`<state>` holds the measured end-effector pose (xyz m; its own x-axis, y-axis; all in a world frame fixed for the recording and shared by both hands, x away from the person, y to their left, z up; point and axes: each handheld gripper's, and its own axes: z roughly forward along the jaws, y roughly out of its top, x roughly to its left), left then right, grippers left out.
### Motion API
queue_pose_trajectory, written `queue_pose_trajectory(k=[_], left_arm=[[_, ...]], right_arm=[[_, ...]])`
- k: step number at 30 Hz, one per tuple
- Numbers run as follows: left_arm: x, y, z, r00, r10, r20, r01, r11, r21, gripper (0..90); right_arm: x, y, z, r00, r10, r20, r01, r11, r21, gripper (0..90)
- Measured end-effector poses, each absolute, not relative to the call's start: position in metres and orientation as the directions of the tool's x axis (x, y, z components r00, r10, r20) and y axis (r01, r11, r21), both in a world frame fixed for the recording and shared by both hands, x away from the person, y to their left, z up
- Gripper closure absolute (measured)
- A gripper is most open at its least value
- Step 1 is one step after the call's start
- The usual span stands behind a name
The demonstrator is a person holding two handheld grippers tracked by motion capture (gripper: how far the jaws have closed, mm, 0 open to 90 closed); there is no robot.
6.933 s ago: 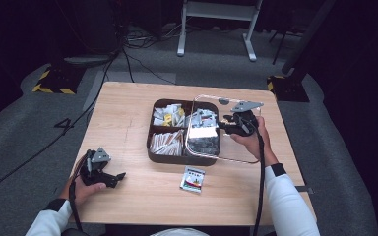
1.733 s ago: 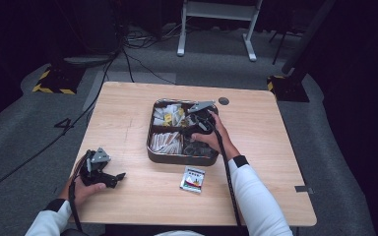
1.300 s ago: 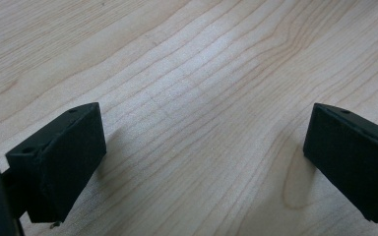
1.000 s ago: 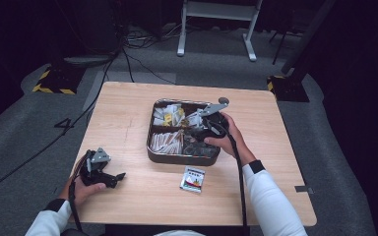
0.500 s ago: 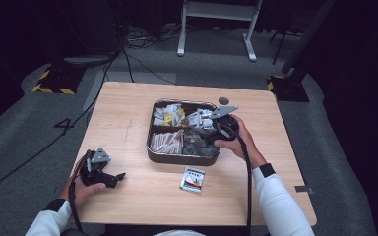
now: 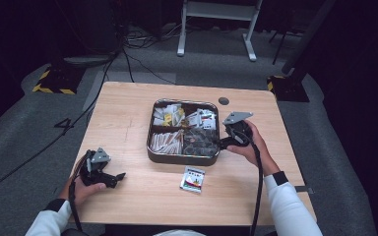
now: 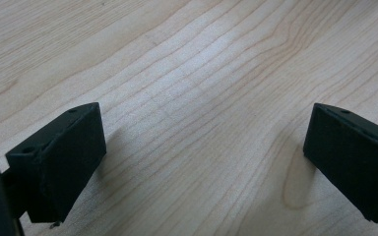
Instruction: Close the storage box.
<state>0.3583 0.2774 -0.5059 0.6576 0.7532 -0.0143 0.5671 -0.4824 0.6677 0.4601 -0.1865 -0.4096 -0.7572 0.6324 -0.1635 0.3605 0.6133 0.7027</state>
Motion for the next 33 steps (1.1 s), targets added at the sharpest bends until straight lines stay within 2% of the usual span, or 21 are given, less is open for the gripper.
queue_pose_trajectory(k=[21,33], left_arm=[[0.358,0.277,-0.506,0.658,0.753,-0.015,0.567,-0.482,0.668,2.7],[0.358,0.277,-0.506,0.658,0.753,-0.014,0.567,-0.482,0.668,2.7]], right_arm=[[0.432,-0.231,-0.43,-0.734,0.644,-0.214,0.387,0.656,0.648,19.8],[0.416,-0.257,-0.452,-0.726,0.661,-0.189,0.436,0.656,0.616,19.6]])
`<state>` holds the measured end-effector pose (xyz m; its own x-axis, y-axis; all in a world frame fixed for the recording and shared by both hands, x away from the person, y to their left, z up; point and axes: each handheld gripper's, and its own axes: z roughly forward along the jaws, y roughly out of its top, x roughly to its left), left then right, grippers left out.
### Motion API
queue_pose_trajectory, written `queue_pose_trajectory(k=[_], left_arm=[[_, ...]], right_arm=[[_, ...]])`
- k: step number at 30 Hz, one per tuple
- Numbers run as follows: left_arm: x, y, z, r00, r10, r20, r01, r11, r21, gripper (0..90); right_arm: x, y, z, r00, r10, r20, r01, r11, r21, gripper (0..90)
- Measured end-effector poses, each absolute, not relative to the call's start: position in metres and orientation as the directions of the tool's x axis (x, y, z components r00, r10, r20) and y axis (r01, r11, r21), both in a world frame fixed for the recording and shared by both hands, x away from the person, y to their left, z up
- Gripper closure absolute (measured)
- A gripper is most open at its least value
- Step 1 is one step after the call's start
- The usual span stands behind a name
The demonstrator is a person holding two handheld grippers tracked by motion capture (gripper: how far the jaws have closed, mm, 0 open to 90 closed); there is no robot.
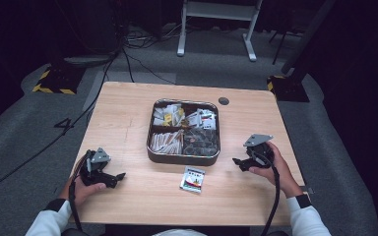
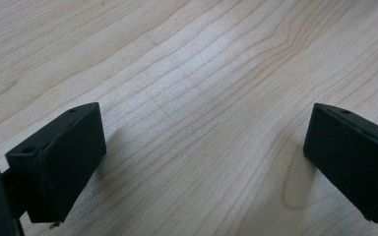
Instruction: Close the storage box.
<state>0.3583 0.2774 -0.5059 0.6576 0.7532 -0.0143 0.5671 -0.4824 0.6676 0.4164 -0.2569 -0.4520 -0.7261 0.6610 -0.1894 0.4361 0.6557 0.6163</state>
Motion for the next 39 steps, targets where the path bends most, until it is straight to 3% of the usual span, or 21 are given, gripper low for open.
queue_pose_trajectory(k=[23,39], left_arm=[[0.359,0.277,-0.506,0.657,0.754,-0.017,0.569,-0.481,0.667,2.6],[0.359,0.276,-0.506,0.654,0.756,-0.021,0.573,-0.477,0.666,2.4]], right_arm=[[0.385,-0.311,-0.487,-0.673,0.727,-0.137,0.518,0.596,0.614,18.2],[0.359,-0.35,-0.503,-0.596,0.803,-0.008,0.548,0.414,0.727,15.1]])
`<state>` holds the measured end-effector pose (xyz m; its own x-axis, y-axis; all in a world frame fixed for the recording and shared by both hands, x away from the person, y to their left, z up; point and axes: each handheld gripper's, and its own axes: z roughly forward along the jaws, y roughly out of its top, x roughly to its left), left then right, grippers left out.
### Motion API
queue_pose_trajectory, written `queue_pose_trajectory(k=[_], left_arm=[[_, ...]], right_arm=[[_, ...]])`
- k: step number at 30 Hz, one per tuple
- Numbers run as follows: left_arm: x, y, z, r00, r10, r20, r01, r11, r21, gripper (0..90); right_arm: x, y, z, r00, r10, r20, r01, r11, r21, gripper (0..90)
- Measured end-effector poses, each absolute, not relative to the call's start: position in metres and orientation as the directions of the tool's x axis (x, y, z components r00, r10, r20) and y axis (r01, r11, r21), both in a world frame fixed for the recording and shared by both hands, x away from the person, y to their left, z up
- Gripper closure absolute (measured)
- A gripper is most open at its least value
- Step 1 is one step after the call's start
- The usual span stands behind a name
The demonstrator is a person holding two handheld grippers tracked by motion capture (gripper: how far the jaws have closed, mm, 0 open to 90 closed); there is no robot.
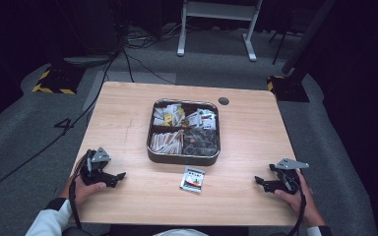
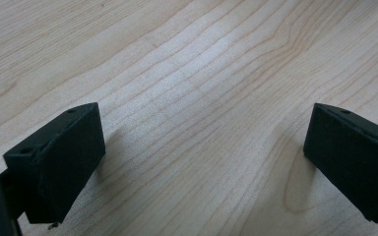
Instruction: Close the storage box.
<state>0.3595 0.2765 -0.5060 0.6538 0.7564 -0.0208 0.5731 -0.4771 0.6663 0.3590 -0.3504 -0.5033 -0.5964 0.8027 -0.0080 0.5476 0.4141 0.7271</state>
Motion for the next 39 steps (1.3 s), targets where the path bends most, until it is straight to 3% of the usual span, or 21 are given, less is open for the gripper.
queue_pose_trajectory(k=[19,39], left_arm=[[0.3604,0.2771,-0.506,0.662,0.749,-0.022,0.569,-0.483,0.666,2.2],[0.361,0.277,-0.5059,0.667,0.745,-0.023,0.567,-0.487,0.664,2.1]], right_arm=[[0.3541,-0.357,-0.5043,-0.533,0.846,-0.005,0.572,0.365,0.734,15.1],[0.3549,-0.3566,-0.5044,-0.527,0.85,-0.007,0.573,0.361,0.736,15.1]])
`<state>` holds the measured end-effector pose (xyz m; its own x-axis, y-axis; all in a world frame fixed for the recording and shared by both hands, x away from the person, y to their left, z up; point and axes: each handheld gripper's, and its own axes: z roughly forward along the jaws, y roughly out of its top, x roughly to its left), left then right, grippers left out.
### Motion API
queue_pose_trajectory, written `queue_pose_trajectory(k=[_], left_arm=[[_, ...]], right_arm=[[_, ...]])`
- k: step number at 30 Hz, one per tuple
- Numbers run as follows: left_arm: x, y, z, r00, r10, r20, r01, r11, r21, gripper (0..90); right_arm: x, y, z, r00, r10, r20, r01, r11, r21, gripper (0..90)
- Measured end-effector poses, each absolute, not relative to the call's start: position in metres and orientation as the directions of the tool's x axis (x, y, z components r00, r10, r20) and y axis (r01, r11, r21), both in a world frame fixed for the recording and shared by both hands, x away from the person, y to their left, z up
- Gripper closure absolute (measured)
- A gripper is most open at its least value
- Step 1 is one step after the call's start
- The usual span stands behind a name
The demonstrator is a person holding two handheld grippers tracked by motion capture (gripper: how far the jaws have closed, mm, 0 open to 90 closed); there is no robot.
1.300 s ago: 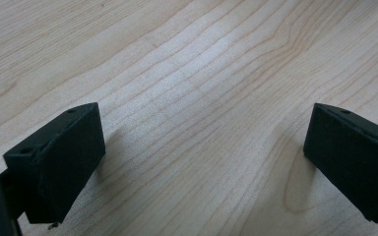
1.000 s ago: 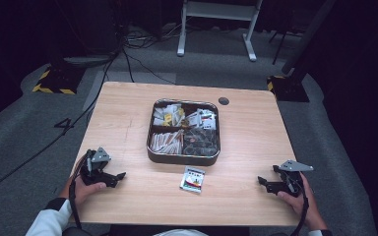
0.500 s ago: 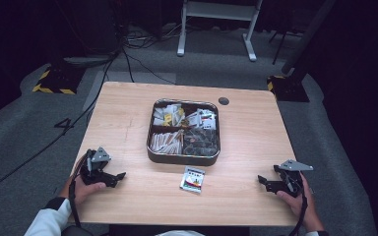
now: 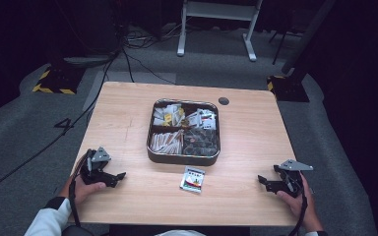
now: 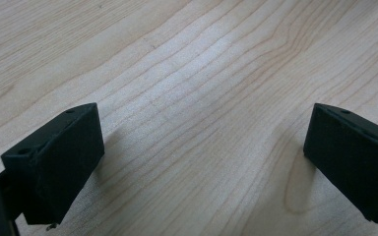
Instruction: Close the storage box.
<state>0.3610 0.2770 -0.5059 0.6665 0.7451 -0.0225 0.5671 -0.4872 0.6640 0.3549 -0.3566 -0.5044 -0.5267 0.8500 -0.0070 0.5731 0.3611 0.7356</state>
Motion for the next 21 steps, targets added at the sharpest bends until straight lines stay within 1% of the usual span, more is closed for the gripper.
queue_pose_trajectory(k=[21], left_arm=[[0.3616,0.2766,-0.5061,0.665,0.746,-0.021,0.565,-0.486,0.667,1.9]], right_arm=[[0.3556,-0.3575,-0.5042,-0.529,0.849,-0.002,0.574,0.359,0.736,15.7]])
